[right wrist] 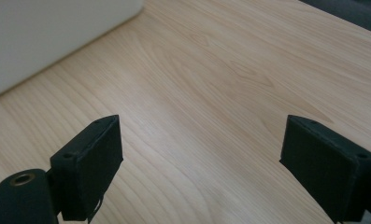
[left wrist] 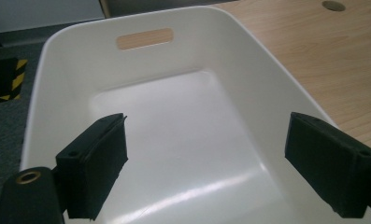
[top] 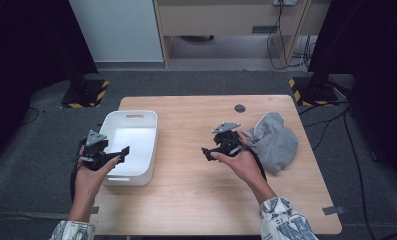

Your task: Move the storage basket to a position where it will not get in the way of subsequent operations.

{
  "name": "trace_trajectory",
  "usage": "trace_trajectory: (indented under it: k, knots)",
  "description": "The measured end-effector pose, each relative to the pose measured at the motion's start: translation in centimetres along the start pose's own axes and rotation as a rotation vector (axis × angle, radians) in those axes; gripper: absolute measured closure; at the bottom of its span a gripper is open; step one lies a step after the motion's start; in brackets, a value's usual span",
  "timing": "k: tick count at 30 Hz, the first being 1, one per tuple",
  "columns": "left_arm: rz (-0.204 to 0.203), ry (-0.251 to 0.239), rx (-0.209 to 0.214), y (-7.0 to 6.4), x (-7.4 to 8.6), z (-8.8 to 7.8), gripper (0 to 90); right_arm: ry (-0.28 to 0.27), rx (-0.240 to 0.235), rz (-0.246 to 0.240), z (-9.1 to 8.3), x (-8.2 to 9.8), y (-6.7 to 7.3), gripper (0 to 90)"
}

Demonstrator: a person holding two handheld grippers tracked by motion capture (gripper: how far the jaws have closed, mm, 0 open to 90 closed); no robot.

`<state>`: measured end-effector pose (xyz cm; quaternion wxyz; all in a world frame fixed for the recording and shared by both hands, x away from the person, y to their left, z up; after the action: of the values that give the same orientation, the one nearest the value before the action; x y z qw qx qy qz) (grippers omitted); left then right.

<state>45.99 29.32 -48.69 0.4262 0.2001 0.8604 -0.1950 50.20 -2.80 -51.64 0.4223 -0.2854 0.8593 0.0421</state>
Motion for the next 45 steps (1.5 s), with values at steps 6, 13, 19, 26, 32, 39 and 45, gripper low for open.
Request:
trace_trajectory:
  k: [6, 13, 19, 26, 32, 39, 45]
  knots:
    - [0.023, 0.003, 0.036, -2.2, -0.9, 1.8, 12.1, 0.006, 0.046, 0.026, -0.7, 0.9, -3.0, 17.4]
    - [0.036, 0.004, 0.097, -5.4, -2.3, 4.1, 11.2, 0.046, 0.084, 0.033, -1.2, 2.5, -5.5, 17.6]
    - [0.042, -0.003, 0.159, -8.2, -2.9, 5.1, 11.2, 0.044, 0.097, 0.034, -2.2, 2.8, -7.0, 26.7]
    - [0.075, 0.016, 0.194, -10.6, -2.7, 6.2, 11.0, 0.049, 0.116, 0.043, -3.3, 3.4, -8.3, 30.3]
    - [0.087, 0.035, 0.227, -12.8, -2.3, 8.1, 11.0, 0.047, 0.128, 0.052, -3.8, 4.3, -9.6, 32.9]
    - [0.130, 0.062, 0.271, -15.5, -2.0, 10.3, 11.0, 0.041, 0.139, 0.067, -4.6, 4.9, -11.2, 36.7]
    - [0.151, 0.084, 0.285, -16.5, -1.5, 11.6, 11.1, 0.033, 0.165, 0.086, -6.1, 5.3, -13.0, 35.6]
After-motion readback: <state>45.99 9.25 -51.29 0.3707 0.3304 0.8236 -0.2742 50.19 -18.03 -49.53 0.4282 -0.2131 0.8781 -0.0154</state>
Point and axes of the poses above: each handheld gripper's, and its own axes: z roughly forward along the jaws, x roughly out of its underside, y roughly to its left, the point moved 10 cm from there along z, roughly forward along the jaws, and after that the axes turned 14 degrees about x, right-handed, at the moved point
